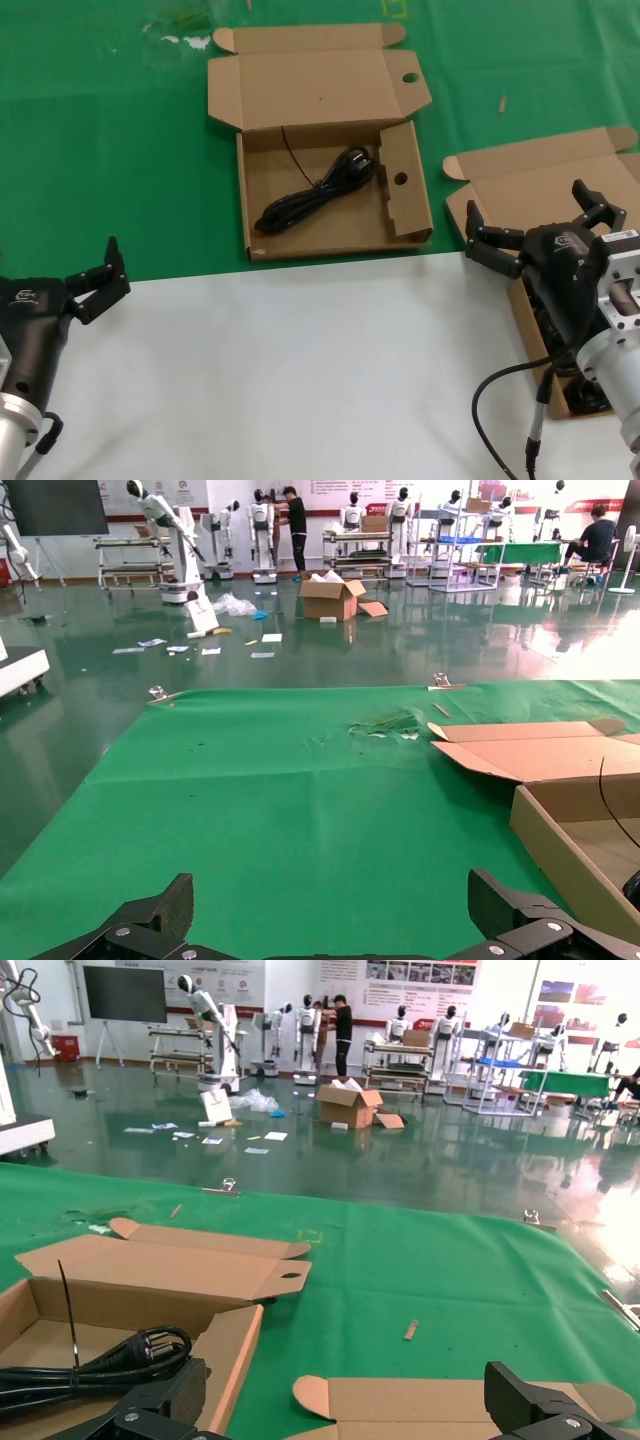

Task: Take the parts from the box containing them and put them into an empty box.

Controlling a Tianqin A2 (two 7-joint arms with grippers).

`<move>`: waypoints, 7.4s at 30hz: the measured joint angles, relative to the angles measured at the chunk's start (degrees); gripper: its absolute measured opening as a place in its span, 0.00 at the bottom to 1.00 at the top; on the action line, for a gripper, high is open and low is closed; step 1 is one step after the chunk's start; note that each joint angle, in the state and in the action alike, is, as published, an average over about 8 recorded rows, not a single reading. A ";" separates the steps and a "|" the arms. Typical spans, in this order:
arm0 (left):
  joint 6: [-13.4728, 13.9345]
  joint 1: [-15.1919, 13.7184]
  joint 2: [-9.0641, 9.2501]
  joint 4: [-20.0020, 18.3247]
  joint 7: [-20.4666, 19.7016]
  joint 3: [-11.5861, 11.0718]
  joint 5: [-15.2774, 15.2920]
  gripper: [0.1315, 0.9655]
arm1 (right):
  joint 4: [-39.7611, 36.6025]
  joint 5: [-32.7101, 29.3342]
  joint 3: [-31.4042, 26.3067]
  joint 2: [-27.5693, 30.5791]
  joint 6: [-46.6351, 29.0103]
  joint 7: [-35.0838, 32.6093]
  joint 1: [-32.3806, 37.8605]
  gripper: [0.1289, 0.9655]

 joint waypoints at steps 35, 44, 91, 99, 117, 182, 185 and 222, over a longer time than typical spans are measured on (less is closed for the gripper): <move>0.00 0.00 0.00 0.00 0.00 0.00 0.00 1.00 | 0.00 0.00 0.00 0.00 0.00 0.00 0.00 1.00; 0.00 0.00 0.00 0.00 0.00 0.00 0.00 1.00 | 0.00 0.00 0.00 0.00 0.00 0.00 0.00 1.00; 0.00 0.00 0.00 0.00 0.00 0.00 0.00 1.00 | 0.00 0.00 0.00 0.00 0.00 0.00 0.00 1.00; 0.00 0.00 0.00 0.00 0.00 0.00 0.00 1.00 | 0.00 0.00 0.00 0.00 0.00 0.00 0.00 1.00; 0.00 0.00 0.00 0.00 0.00 0.00 0.00 1.00 | 0.00 0.00 0.00 0.00 0.00 0.00 0.00 1.00; 0.00 0.00 0.00 0.00 0.00 0.00 0.00 1.00 | 0.00 0.00 0.00 0.00 0.00 0.00 0.00 1.00; 0.00 0.00 0.00 0.00 0.00 0.00 0.00 1.00 | 0.00 0.00 0.00 0.00 0.00 0.00 0.00 1.00; 0.00 0.00 0.00 0.00 0.00 0.00 0.00 1.00 | 0.00 0.00 0.00 0.00 0.00 0.00 0.00 1.00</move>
